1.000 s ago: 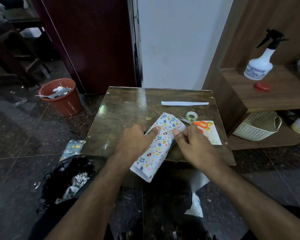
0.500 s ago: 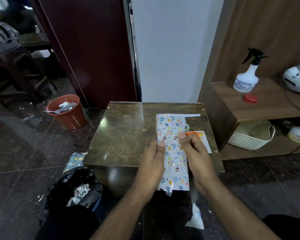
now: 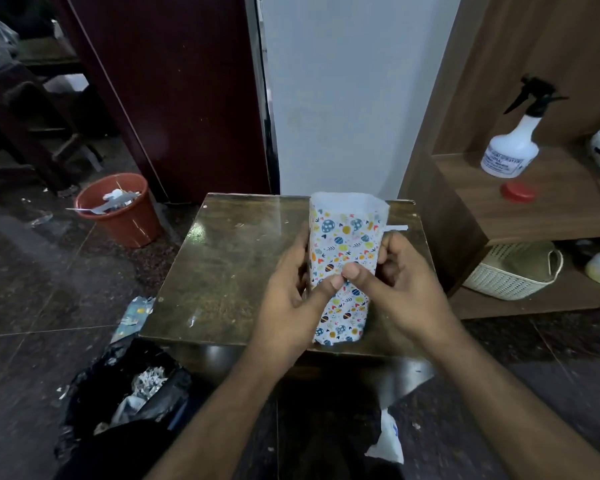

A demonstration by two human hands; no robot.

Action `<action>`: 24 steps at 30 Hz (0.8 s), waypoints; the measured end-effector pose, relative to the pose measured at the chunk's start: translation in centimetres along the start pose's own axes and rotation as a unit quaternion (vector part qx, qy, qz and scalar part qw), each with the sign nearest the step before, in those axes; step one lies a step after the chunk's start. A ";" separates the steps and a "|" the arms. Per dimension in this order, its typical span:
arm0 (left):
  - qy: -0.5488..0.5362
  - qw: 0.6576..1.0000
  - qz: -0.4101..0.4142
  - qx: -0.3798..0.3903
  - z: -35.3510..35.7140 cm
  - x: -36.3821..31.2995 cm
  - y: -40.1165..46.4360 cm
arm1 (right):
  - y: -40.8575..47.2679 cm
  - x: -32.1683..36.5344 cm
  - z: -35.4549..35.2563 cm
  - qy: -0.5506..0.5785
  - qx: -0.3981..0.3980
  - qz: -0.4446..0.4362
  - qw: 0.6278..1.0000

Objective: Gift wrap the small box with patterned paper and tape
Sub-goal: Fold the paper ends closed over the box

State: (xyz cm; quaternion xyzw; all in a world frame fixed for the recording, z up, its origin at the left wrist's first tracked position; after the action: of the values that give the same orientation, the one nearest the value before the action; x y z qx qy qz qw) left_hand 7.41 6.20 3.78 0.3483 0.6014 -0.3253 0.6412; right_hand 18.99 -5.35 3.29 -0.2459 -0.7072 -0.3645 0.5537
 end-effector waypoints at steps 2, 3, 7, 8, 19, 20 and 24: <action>-0.013 1.000 0.026 -0.003 -0.1 -0.6 0.2 | 0.3 0.6 -0.3 0.011 0.002 -0.026 1.000; -0.015 0.999 0.034 -0.006 -0.2 -0.7 0.2 | 0.3 0.8 -0.3 0.012 -0.001 -0.035 0.999; -0.014 0.998 0.062 -0.020 -0.8 -1.1 0.3 | 0.4 1.7 -0.1 -0.009 -0.018 -0.067 0.998; -0.010 0.997 0.070 -0.021 -0.9 -1.4 0.4 | 0.4 2.1 -0.1 -0.006 -0.020 -0.076 0.997; 0.054 0.995 0.085 -0.009 -1.1 -3.0 -0.8 | -1.3 4.5 0.9 -0.001 0.010 -0.114 0.993; 0.064 0.993 0.098 -0.013 -1.1 -3.2 -1.0 | -1.5 5.0 0.9 0.000 0.007 -0.123 0.992; 0.101 0.982 0.155 -0.030 -1.0 -4.7 -1.8 | -1.9 6.8 1.1 0.014 -0.006 -0.169 0.985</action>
State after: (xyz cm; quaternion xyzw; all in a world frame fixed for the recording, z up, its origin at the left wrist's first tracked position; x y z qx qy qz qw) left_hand 5.06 6.02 8.30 0.4488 0.6111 -0.1668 0.6304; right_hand 15.07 -6.07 9.26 -0.1209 -0.7284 -0.4607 0.4926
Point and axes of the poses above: each hand's wrist, its own y-axis towards the middle knuckle, its own z-axis out of the palm, x = y × z, the point moved 10 cm from there along y, towards the middle knuckle, and after that the axes turned 4 degrees about -z, right-handed, at the moved point
